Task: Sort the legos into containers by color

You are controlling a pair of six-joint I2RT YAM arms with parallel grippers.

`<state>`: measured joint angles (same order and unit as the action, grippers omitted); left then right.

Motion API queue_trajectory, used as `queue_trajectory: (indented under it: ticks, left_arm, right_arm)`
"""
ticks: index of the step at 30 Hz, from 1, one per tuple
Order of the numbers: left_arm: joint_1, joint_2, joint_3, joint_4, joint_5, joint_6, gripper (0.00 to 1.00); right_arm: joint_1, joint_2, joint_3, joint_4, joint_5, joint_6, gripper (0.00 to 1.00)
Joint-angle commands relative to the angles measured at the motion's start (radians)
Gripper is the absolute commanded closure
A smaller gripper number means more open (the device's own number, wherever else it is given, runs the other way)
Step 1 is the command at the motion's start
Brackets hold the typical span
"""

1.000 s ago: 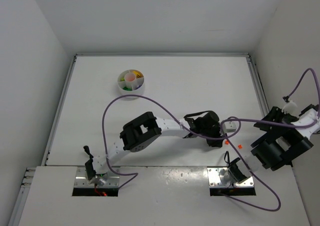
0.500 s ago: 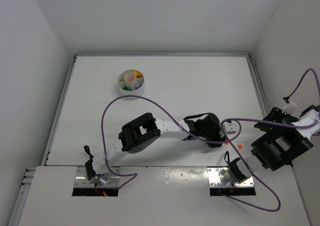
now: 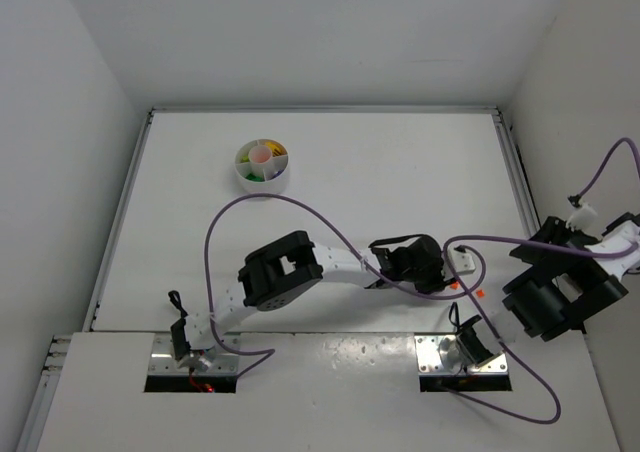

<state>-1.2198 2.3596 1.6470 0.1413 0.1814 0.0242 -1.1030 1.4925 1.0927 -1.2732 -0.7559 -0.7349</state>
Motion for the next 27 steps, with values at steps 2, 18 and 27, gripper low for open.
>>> queue_trajectory:
  ticks: [2, 18, 27]
  left_arm:
    - [-0.043, 0.055, -0.093, -0.172, -0.039, 0.014, 0.64]
    - [-0.07, 0.011, -0.202, -0.163, -0.039, 0.042, 1.0]
    - [0.129, -0.161, -0.315, -0.163, 0.007, -0.009, 1.0]
  right_arm:
    - [-0.017, 0.008, 0.01, -0.02, -0.045, -0.046, 0.53]
    - [-0.008, 0.015, 0.001, -0.066, -0.063, -0.109, 0.51]
    - [0.084, -0.06, -0.073, 0.006, -0.054, -0.118, 0.51]
